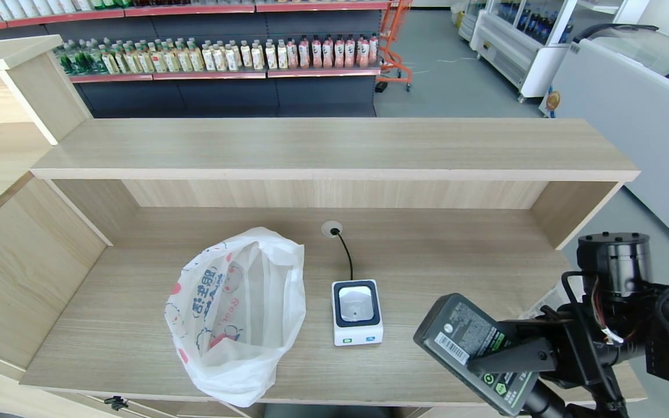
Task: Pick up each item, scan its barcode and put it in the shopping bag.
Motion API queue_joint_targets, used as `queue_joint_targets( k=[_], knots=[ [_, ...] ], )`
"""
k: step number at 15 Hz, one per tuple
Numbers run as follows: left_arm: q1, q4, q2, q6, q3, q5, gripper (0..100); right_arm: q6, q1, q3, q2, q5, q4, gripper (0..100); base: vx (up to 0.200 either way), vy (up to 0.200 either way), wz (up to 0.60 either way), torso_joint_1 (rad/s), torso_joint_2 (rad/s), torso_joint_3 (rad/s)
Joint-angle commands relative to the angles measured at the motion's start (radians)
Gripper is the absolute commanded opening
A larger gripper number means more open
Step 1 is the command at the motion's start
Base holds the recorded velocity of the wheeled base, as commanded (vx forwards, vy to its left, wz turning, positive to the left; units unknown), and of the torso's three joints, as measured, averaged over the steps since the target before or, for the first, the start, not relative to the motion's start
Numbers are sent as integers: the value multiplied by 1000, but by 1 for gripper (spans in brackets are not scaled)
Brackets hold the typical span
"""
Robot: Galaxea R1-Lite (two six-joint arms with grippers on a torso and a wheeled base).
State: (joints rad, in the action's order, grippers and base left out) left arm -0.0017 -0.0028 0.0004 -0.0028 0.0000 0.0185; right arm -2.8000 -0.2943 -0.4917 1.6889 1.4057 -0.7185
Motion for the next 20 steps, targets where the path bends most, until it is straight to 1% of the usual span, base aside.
queue_joint_targets(
  k=[1, 4, 8, 17, 20],
  knots=[
    [0, 0, 0, 0, 0, 0, 100, -18, -14, -2, -9, 18, 4, 0, 0, 0, 0, 0, 0, 0],
    [0, 0, 0, 0, 0, 0, 100, -18, -40, -21, 3, 30, 5, 0, 0, 0, 0, 0, 0, 0],
    [0, 0, 0, 0, 0, 0, 100, -18, -100, -30, 21, 30, 5, 0, 0, 0, 0, 0, 0, 0],
    [0, 0, 0, 0, 0, 0, 100, -16, -103, -48, 61, 50, 8, 0, 0, 0, 0, 0, 0, 0],
    [0, 0, 0, 0, 0, 0, 100, -15, -112, -73, 78, 61, 8, 0, 0, 0, 0, 0, 0, 0]
  ],
)
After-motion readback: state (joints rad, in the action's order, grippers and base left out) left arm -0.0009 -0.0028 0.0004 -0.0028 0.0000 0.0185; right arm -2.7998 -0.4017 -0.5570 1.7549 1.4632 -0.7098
